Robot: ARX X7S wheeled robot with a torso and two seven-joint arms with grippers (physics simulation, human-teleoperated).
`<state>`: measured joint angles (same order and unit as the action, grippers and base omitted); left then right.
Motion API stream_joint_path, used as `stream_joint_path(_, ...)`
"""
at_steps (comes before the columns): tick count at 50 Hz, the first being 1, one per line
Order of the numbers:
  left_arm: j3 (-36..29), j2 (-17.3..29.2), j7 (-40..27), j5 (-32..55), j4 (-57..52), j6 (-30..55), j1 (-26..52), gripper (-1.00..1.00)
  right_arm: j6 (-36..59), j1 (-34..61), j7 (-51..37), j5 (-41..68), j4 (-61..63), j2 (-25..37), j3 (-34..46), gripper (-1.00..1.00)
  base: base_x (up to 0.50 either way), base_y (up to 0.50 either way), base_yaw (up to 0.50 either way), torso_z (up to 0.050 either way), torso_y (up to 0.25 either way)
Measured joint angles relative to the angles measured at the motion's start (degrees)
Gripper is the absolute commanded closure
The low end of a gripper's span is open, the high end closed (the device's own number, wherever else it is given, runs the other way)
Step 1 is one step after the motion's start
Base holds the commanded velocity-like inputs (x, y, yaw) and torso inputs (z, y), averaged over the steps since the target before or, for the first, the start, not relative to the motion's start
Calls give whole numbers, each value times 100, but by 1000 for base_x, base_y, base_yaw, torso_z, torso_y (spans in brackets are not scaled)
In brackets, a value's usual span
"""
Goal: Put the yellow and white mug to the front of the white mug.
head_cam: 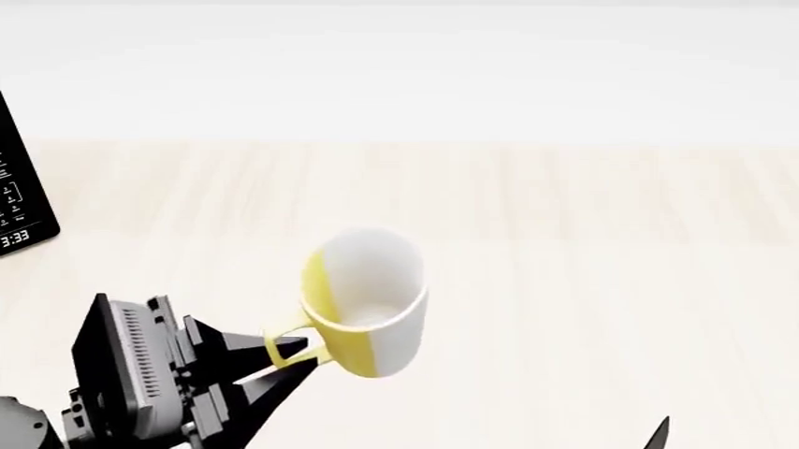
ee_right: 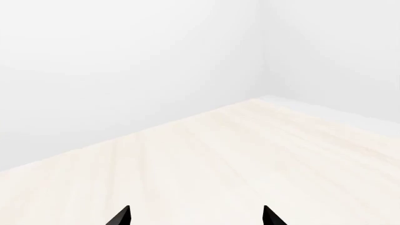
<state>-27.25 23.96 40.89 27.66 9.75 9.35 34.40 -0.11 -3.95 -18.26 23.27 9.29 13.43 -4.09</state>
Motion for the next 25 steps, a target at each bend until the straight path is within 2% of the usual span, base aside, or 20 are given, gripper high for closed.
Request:
stream_joint_path(11,-259,-265,10,-180,-11,-65,119,100,-19,-15,-12,36,21,24,9,-100,0,0,0,0,0)
stream_joint_path(25,-323,-391,-2,-220,41,-189,152,100,-45,-33,-29,63,40,48,34,-100,0,0,0,0,0)
